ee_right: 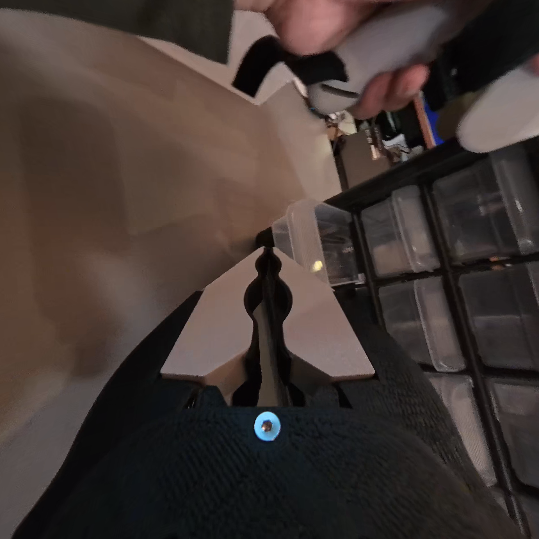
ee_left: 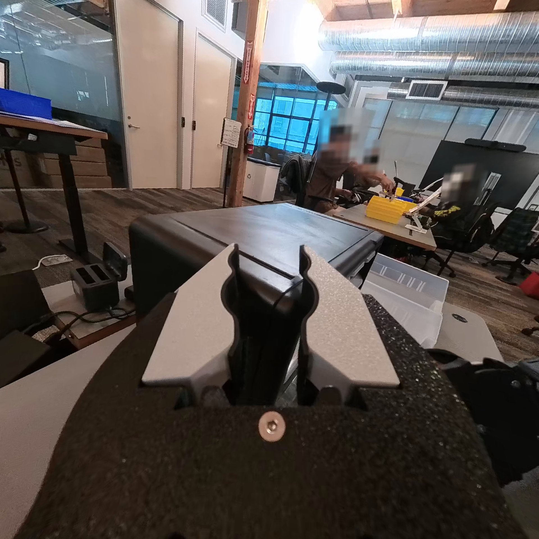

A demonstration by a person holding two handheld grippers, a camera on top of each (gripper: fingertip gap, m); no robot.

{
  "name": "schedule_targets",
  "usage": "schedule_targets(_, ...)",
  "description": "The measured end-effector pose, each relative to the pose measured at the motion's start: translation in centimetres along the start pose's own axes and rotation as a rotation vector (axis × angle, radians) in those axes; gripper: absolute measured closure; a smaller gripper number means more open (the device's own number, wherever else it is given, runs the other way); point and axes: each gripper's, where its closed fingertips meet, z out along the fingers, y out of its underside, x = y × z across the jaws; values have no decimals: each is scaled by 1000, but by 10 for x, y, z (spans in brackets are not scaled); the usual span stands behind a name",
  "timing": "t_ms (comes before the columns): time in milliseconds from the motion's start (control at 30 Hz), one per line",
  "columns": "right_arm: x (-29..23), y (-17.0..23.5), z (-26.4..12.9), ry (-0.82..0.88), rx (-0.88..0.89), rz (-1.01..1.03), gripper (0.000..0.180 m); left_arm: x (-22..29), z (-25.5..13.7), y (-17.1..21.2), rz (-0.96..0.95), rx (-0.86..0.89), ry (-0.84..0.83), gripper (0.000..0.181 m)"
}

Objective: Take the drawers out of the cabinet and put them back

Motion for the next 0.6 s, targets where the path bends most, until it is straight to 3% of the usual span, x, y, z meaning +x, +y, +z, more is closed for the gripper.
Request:
schedule_targets(33,7,0,3,33,0,14,180,0,0,0,5,-4,-3,142)
schedule_targets(433,44,19,35,239,-74,100,180,1,-3,-1,-36,-9,22,140)
schedule_targets(600,10,-8,19,235,123,102,180,-2,-4,0,-22,-20,-3,138)
